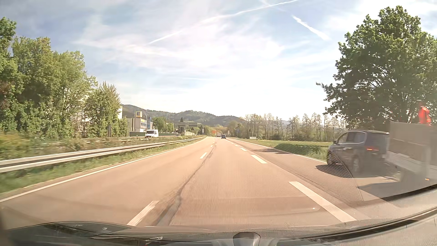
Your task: Follow the waypoints while adhering to traffic rules and regulations
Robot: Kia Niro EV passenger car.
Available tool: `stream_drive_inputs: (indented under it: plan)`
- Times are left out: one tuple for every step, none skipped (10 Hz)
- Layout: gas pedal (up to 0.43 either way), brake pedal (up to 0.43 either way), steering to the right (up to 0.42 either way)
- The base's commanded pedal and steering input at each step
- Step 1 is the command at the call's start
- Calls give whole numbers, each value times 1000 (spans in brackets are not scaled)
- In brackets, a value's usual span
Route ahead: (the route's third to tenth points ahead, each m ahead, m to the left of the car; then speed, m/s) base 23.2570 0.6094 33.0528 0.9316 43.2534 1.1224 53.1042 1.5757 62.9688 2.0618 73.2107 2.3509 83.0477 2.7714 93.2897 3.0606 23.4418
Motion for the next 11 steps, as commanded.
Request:
stream_drive_inputs:
  plan:
    - [169, 0, -1]
    - [169, 0, -2]
    - [169, 0, -2]
    - [169, 0, -2]
    - [169, 0, -2]
    - [169, 0, -2]
    - [169, 0, -2]
    - [169, 0, -1]
    - [169, 0, -2]
    - [169, 0, -2]
    - [169, 0, -1]
